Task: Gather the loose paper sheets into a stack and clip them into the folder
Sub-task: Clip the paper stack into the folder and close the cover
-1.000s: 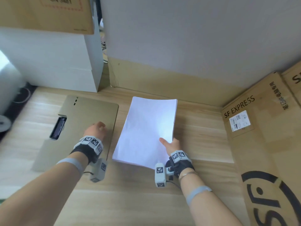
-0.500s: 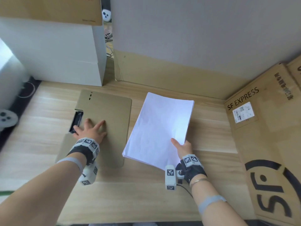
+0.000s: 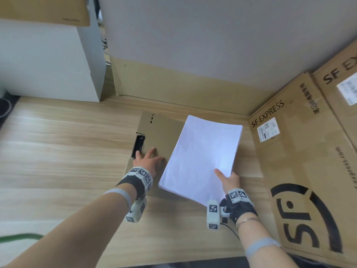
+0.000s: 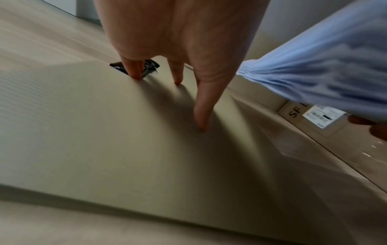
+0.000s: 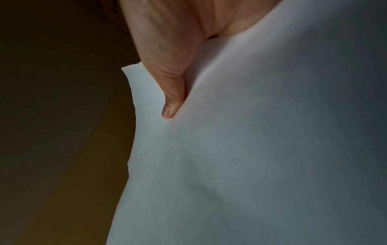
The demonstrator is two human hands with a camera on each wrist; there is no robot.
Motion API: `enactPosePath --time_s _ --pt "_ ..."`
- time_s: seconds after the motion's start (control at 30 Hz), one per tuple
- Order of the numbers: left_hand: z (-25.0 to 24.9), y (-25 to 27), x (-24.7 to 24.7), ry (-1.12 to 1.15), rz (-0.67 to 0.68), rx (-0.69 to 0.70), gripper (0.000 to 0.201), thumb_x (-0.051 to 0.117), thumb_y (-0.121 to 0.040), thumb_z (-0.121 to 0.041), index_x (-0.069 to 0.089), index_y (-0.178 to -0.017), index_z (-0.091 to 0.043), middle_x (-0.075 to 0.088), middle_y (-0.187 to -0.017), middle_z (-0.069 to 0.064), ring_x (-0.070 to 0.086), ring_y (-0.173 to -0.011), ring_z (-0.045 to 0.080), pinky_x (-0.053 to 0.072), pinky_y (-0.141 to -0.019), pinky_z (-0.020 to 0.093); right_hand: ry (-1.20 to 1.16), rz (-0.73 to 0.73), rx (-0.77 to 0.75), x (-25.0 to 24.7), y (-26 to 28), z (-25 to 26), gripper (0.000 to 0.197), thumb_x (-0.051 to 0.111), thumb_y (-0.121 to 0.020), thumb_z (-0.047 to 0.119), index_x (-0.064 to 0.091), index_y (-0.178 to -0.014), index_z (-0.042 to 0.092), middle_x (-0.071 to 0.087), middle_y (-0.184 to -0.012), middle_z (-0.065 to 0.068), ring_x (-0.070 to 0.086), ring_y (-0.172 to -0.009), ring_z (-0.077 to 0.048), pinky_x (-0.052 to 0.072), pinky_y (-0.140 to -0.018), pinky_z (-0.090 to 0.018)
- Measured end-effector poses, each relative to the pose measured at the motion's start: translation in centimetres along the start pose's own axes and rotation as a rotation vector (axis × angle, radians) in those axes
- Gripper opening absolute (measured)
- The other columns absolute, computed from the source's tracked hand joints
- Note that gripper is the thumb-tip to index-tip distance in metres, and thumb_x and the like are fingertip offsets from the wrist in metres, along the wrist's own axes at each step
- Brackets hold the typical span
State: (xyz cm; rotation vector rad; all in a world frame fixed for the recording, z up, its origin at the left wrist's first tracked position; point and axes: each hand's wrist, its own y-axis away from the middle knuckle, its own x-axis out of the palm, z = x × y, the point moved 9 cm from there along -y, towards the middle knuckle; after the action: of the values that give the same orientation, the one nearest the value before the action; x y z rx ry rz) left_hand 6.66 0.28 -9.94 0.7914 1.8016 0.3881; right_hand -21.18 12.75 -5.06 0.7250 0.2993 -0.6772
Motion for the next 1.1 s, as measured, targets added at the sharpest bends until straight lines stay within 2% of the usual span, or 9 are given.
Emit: enactPosePath --time_s 0.1,0.23,0.37,0.53,0.7,0.83,0.93,1.03,1.1 --pt "-0.5 -0.3 1.7 -0.059 0.093 0.053 0.073 0.045 -0.086 -0.004 0.032 -0.133 -0.057 -0.006 -0.159 -0.017 -0.01 -0.146 0.039 0.02 -0.118 0.049 -0.013 0.004 0.011 -1.1 -0.6 -0.5 0.038 0.066 -0.085 0.014 0.057 -0.117 -0.006 0.062 -0.12 -0.021 0.056 -0.094 -0.024 0.04 -0.082 -0.029" --pt "-0.2 1.0 2.6 -0.312 0.142 0.111 0.094 0.066 -0.076 -0.012 0.013 -0.134 -0.065 -0.02 -0.158 -0.009 -0.019 -0.145 0.037 0.003 -0.119 0.052 -0.045 0.013 0.03 -1.7 -1.1 -1.0 0.037 0.064 -0.086 0.013 0.056 -0.117 -0.006 0.062 -0.12 -0.022 0.054 -0.092 -0.024 0.039 -0.081 -0.029" --pt "-0.2 2.5 3.3 -0.469 0.18 0.118 0.1 0.065 -0.078 -0.013 0.001 -0.14 -0.059 -0.029 -0.156 -0.001 -0.024 -0.143 0.04 -0.001 -0.12 0.05 -0.06 0.019 0.028 -1.3 -1.3 -1.2 0.041 0.065 -0.086 0.016 0.055 -0.119 -0.004 0.061 -0.122 -0.02 0.053 -0.094 -0.023 0.038 -0.083 -0.029" --pt "0.6 2.4 4.7 -0.37 0.204 0.092 0.102 0.058 -0.075 0.001 0.006 -0.133 -0.066 -0.032 -0.154 -0.006 -0.024 -0.141 0.044 0.01 -0.116 0.058 -0.084 0.038 0.031 -0.9 -1.2 -1.0 0.043 0.066 -0.085 0.019 0.054 -0.12 -0.003 0.061 -0.118 -0.018 0.054 -0.095 -0.023 0.04 -0.085 -0.031" --pt "0.0 4.2 3.3 -0.336 0.142 0.154 0.097 0.054 -0.079 0.0 0.004 -0.143 -0.054 -0.023 -0.158 -0.003 -0.019 -0.144 0.041 0.003 -0.119 0.05 -0.166 0.02 0.0 -2.5 -1.3 0.3 0.033 0.068 -0.084 0.023 0.055 -0.108 0.005 0.061 -0.109 -0.015 0.057 -0.098 -0.029 0.045 -0.093 -0.04" --pt "1.5 4.8 1.0 -0.051 0.085 0.179 0.098 0.059 -0.081 -0.008 -0.002 -0.138 -0.058 -0.014 -0.16 0.0 -0.009 -0.147 0.038 0.01 -0.12 0.05 -0.194 -0.007 -0.059 -4.4 -2.0 2.3 0.041 0.068 -0.083 0.027 0.057 -0.116 0.003 0.061 -0.107 -0.011 0.058 -0.1 -0.03 0.045 -0.098 -0.046" --pt "3.8 5.3 -1.1 0.202 0.004 0.2 0.106 0.062 -0.077 0.005 -0.001 -0.142 -0.05 0.003 -0.16 0.0 0.009 -0.148 0.024 0.022 -0.119 0.041 -0.208 -0.016 -0.095 -4.7 -2.2 3.4 0.044 0.068 -0.083 0.025 0.057 -0.119 0.001 0.061 -0.108 -0.011 0.058 -0.099 -0.029 0.045 -0.095 -0.042" --pt "6.1 6.5 -3.1 0.653 -0.103 0.111 0.088 0.055 -0.077 0.018 0.022 -0.147 -0.024 0.038 -0.146 0.003 0.043 -0.132 0.026 0.049 -0.091 0.02 -0.219 0.003 -0.105 -3.6 -2.1 3.3 0.042 0.068 -0.084 0.021 0.057 -0.118 -0.001 0.06 -0.106 -0.011 0.057 -0.097 -0.027 0.044 -0.091 -0.037" --pt "8.4 7.1 -3.3 0.72 -0.175 -0.047 0.057 0.056 -0.078 0.014 0.047 -0.133 0.0 0.054 -0.118 0.008 0.059 -0.102 0.027 0.047 -0.063 0.011 -0.196 0.016 -0.086 -2.4 -2.1 2.5 0.044 0.07 -0.082 0.021 0.057 -0.117 -0.002 0.062 -0.109 -0.014 0.058 -0.097 -0.028 0.045 -0.092 -0.038"
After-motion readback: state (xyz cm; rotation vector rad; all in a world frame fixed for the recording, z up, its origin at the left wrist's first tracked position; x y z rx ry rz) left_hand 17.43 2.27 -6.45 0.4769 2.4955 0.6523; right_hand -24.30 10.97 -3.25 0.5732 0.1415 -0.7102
